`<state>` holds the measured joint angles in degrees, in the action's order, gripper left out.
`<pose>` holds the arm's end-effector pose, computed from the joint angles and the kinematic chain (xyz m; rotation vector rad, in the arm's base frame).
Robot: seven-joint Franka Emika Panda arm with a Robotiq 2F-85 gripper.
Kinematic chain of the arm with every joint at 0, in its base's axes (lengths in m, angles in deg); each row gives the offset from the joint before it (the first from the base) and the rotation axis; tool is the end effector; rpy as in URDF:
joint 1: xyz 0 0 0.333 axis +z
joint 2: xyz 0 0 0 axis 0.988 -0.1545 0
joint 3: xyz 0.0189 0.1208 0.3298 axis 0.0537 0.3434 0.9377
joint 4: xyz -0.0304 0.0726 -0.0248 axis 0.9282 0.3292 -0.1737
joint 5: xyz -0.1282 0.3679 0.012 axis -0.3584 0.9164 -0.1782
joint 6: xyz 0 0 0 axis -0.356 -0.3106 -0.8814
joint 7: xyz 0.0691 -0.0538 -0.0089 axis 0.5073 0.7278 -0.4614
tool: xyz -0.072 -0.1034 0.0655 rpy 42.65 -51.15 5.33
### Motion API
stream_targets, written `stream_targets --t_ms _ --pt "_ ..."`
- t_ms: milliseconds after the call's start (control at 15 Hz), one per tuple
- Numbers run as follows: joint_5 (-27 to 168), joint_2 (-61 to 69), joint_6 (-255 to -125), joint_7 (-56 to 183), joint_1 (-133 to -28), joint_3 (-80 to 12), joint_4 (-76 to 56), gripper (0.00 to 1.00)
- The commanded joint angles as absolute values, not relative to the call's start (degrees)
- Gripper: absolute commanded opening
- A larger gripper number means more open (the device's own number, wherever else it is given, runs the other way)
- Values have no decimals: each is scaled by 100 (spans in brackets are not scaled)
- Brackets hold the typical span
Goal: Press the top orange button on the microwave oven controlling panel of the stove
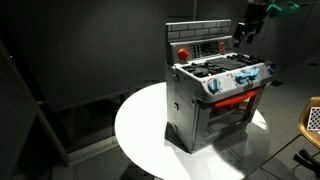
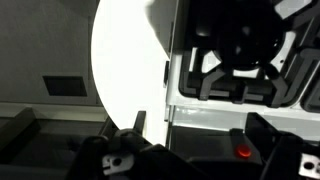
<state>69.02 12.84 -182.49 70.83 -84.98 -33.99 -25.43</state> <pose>0.6153 -0.0886 0.4599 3.0285 -0.0640 0.2925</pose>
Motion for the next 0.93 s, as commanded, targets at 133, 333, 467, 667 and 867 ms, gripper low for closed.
stream_targets --t_ms 133,333,467,667,867 --pt "7238 2081 -16804 7786 -8649 -3459 -2750 100" --pt "7126 2440 -15948 7917 -8676 -3540 -2772 100" --pt "7018 2727 -15554 7939 -8691 -3584 -2859 100" --pt "6899 3216 -15157 7916 -8720 -3647 -3102 100" --pt "6820 3742 -15124 7838 -8755 -3709 -3451 100"
